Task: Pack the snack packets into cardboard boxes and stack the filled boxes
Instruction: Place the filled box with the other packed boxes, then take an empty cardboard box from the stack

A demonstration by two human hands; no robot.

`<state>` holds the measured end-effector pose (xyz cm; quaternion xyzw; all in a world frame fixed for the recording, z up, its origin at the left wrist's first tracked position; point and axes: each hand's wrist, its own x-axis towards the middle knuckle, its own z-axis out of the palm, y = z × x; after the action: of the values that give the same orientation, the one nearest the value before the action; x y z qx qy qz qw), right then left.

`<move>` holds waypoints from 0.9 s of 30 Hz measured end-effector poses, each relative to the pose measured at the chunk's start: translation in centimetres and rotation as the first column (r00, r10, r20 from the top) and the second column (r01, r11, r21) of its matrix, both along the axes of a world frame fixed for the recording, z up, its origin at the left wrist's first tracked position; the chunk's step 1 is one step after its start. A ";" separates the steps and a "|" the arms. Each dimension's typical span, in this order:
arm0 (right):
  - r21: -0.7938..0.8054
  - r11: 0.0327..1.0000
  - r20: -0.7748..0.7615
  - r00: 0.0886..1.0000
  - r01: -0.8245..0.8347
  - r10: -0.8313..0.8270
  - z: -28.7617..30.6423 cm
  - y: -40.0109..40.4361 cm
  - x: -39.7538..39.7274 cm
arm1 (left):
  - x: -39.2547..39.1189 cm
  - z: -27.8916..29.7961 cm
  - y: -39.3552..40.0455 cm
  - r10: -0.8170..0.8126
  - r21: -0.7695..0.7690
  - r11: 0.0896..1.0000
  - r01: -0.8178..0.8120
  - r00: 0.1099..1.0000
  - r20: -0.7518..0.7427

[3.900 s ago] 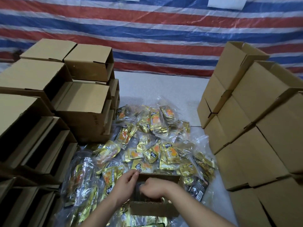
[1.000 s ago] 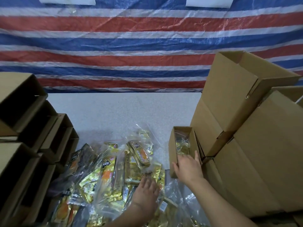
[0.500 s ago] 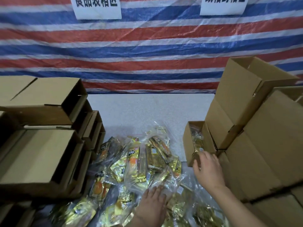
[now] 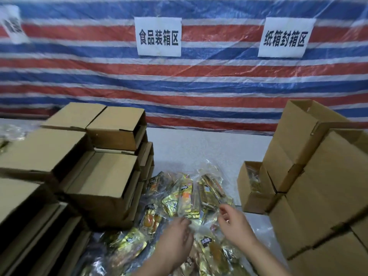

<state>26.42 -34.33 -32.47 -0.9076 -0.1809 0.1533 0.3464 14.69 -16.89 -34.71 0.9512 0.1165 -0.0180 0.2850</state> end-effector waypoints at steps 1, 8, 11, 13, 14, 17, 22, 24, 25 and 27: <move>0.032 0.999 0.016 1.000 -0.028 0.027 1.0 1.7 -0.5 | -0.1 1.3 1.0 0.037 0.006 0.999 -0.037 0.998 0.047; 0.153 0.958 0.186 0.959 -0.243 0.213 9.7 16.0 -2.6 | -1.0 13.3 13.0 0.259 0.137 0.938 -0.318 0.907 0.332; 0.159 0.926 0.235 0.924 -0.343 0.302 12.2 21.7 -3.8 | -3.1 17.0 17.8 0.343 0.312 0.838 -0.448 0.877 0.336; 0.151 0.908 0.245 0.904 -0.392 0.350 13.1 24.6 -4.8 | -5.1 18.8 20.3 0.392 0.367 0.791 -0.489 0.867 0.307; 0.148 0.896 0.249 0.892 -0.419 0.377 13.4 25.9 -5.4 | -6.2 19.6 21.4 0.412 0.381 0.779 -0.498 0.865 0.288; 0.130 0.841 0.263 0.836 -0.525 0.481 13.8 28.9 -7.3 | -9.8 21.1 24.2 0.507 0.479 0.720 -0.502 0.852 0.131; 0.081 0.759 0.259 0.749 -0.646 0.609 14.1 32.0 -9.9 | -15.8 19.6 25.9 0.627 0.541 0.695 -0.473 0.767 -0.136; 0.072 0.744 0.256 0.733 -0.665 0.631 13.9 32.9 -10.8 | -17.6 18.4 25.7 0.637 0.567 0.698 -0.438 0.741 -0.213; 0.066 0.740 0.252 0.729 -0.669 0.636 13.7 33.2 -11.1 | -18.1 17.9 25.5 0.635 0.584 0.696 -0.418 0.739 -0.227; 0.055 0.732 0.243 0.721 -0.679 0.649 13.5 33.6 -11.8 | -18.6 17.4 25.0 0.633 0.604 0.686 -0.405 0.742 -0.221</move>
<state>14.61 -0.71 -18.97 -0.7662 -0.5399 0.1590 0.3101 -3.89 8.08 -17.31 0.8892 0.4453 -0.1028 -0.0209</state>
